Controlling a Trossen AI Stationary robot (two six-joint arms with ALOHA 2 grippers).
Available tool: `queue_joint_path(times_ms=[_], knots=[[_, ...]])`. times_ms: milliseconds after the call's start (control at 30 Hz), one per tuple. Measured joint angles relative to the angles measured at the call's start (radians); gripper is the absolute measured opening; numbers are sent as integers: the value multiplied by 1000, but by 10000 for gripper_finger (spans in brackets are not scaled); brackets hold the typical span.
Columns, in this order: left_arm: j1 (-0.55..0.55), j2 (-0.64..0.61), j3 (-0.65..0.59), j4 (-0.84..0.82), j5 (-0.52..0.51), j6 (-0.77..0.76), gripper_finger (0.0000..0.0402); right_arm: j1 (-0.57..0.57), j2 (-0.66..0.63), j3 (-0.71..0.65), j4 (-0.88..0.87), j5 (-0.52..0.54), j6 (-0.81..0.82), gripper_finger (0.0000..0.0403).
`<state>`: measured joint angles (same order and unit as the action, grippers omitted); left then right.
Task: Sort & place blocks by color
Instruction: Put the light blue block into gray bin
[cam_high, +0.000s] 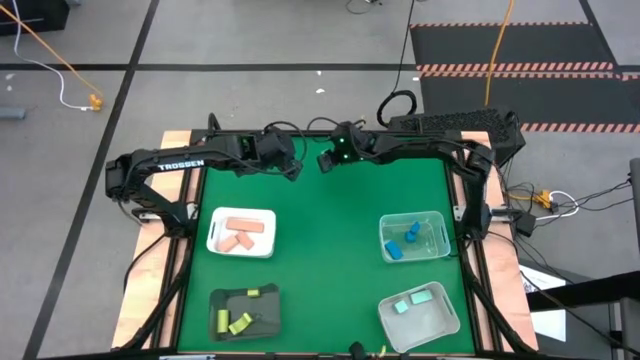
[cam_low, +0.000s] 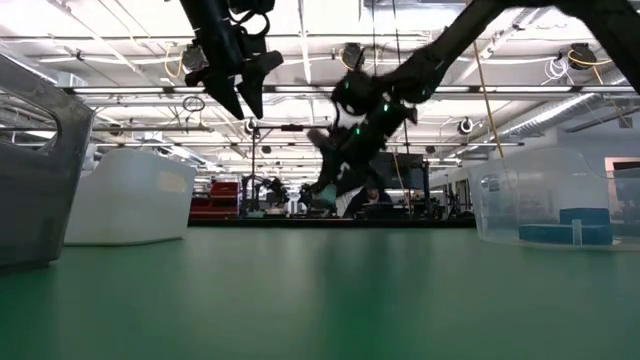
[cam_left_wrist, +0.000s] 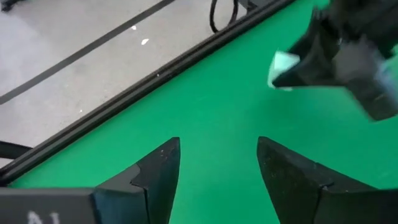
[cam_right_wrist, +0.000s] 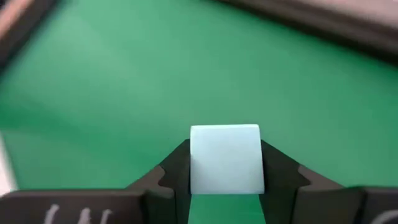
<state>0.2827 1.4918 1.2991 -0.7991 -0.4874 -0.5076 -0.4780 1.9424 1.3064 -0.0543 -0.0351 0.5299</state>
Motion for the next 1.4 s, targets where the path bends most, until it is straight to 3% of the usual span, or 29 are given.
queue_joint_path(times_ms=[300,467,633,833,1200,1400], knots=[[-68,-27,0,-10,56,-19,216,101,-229,0,-29,9,-85,119],[-130,-82,0,-12,68,-21,216,185,-385,0,-233,91,-92,119],[-182,-140,0,-6,68,-21,216,300,-526,1,-456,113,86,119],[-249,-158,0,46,68,-11,216,516,-619,1,-491,110,279,123],[-393,-158,0,161,63,-128,216,946,-632,2,-638,-176,616,122],[-467,-158,0,191,39,-239,216,1141,-632,-21,-780,-154,765,122]])
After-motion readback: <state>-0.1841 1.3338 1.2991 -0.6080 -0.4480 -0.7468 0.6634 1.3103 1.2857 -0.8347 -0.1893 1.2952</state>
